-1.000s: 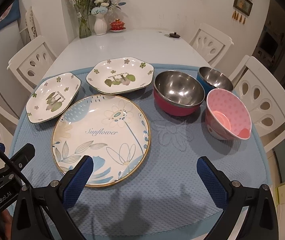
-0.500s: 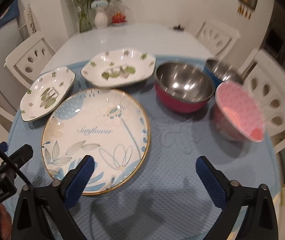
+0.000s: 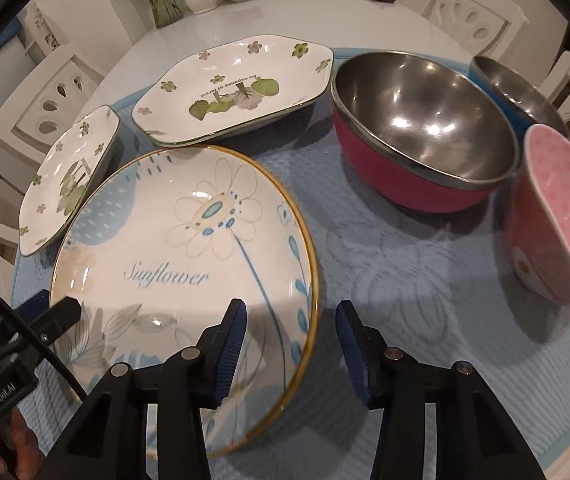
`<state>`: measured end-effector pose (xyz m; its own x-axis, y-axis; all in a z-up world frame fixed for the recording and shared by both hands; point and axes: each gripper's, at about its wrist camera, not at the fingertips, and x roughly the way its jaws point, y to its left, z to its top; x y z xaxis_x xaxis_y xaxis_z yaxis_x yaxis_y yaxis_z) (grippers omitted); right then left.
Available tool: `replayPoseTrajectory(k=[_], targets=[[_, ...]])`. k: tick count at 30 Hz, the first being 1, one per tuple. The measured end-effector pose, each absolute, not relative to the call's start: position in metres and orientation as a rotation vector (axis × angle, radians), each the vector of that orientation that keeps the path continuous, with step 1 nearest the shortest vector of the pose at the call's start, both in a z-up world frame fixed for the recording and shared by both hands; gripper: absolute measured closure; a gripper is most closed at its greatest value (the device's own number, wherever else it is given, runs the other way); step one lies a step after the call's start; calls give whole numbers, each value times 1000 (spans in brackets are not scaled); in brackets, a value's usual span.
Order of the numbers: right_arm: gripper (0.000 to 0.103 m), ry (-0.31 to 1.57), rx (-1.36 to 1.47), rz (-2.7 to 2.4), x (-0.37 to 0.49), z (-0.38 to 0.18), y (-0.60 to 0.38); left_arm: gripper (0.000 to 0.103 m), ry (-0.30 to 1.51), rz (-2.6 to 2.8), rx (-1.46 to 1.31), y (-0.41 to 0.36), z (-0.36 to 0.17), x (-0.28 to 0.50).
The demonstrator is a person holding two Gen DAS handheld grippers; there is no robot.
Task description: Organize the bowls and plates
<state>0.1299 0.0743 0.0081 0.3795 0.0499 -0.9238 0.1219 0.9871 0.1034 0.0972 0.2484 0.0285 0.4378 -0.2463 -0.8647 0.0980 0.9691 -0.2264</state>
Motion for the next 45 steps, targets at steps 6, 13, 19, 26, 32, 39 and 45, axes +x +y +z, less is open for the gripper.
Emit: replayPoseTrajectory(k=[6, 13, 19, 26, 32, 39, 45], targets=[[70, 1155, 172, 8, 144, 5, 71, 49, 1106, -243, -164, 246, 21, 104], [73, 1133, 231, 73, 152, 2, 62, 54, 1088, -280, -163, 239, 19, 111], [72, 1153, 177, 128, 153, 4, 66, 54, 1083, -269, -129, 229, 21, 113], [72, 1168, 164, 147, 133, 6, 83, 54, 1093, -232, -146, 242, 25, 95], [72, 1187, 203, 148, 98, 15, 103, 54, 1093, -194, -166, 263, 37, 64], [72, 1239, 236, 191, 67, 19, 134, 54, 1114, -135, -202, 296, 45, 34], [72, 1236, 178, 241, 59, 23, 162, 54, 1113, -103, -205, 314, 47, 17]])
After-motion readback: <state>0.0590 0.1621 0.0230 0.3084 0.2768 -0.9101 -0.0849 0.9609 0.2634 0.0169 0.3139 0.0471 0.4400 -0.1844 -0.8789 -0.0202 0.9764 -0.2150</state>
